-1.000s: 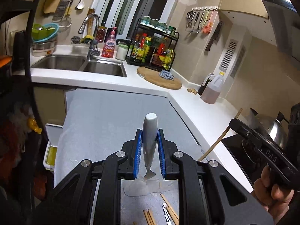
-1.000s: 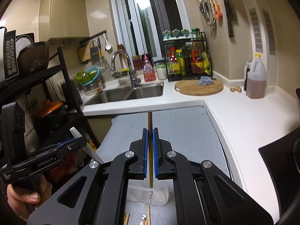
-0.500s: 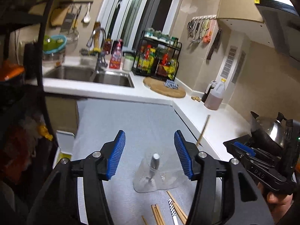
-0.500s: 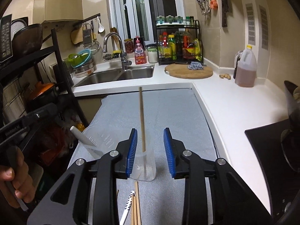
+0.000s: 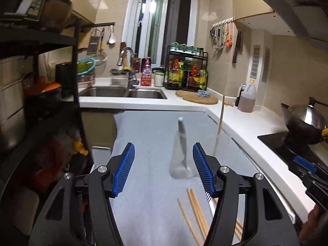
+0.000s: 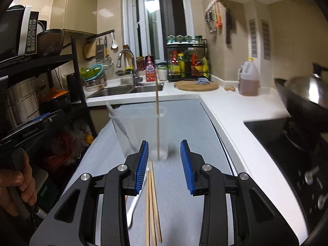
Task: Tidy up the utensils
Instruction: 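Open the left gripper dropping the fork into the container while the right gripper drops the chopstick, then grasp a wooden chopstick with the left gripper while the right gripper grasps another chopstick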
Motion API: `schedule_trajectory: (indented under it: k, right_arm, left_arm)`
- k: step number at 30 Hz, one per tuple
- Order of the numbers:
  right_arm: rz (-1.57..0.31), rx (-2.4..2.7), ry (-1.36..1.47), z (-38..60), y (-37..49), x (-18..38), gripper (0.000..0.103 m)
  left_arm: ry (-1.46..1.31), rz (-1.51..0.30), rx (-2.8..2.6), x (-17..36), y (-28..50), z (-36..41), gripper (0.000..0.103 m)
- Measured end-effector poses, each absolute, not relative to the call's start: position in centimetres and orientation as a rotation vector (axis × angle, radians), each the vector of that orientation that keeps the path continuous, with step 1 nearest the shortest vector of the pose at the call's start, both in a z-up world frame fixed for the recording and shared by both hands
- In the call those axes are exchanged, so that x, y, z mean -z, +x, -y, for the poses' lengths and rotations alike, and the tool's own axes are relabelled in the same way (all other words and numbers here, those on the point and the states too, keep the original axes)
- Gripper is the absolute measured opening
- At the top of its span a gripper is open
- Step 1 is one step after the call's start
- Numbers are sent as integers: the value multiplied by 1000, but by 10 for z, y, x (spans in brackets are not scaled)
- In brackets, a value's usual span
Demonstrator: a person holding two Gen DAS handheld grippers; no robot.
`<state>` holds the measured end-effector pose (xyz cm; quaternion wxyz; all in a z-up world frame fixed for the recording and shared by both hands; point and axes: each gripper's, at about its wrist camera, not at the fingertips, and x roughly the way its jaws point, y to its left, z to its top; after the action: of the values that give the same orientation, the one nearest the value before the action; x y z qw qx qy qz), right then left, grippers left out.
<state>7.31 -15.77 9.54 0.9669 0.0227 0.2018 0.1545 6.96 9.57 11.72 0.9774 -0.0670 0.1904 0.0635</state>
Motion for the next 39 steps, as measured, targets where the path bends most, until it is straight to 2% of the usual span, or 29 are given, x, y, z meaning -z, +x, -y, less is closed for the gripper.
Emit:
schedule_trajectory:
  k: [1, 2, 3, 4, 6, 10, 15, 18, 22, 39]
  right_arm:
    - [-415, -307, 64, 161, 67, -87, 25]
    - [-431, -312, 80, 165, 61, -75, 11]
    - [-455, -332, 80, 166, 56, -61, 4]
    - [-471, -338, 65, 167, 54, -51, 2]
    - [-503, -338, 52, 168, 50, -34, 2]
    - [-612, -363, 83, 167, 60, -1, 6]
    - [-688, -405, 65, 154, 69, 25, 6]
    - [-714, -414, 57, 147, 74, 35, 6]
    - [-747, -432, 50, 145, 78, 46, 6]
    - [-774, -457, -12, 136, 77, 49, 8]
  left_arm:
    - [-137, -391, -143, -110, 64, -95, 58]
    - [-142, -407, -157, -100, 59, -94, 58]
    - [-146, -423, -163, -94, 54, -93, 58]
    - [-154, -450, -173, -84, 49, -91, 57]
    - [-179, -482, -182, -71, 39, -88, 55]
    - [-239, -542, -162, -41, 17, -73, 41]
    - [-245, -694, -129, 12, 6, -39, 35]
    - [-216, -721, -97, 25, 9, -26, 33]
    - [-208, -733, -100, 33, 10, -23, 26]
    - [-182, -743, -55, 39, 8, -5, 23]
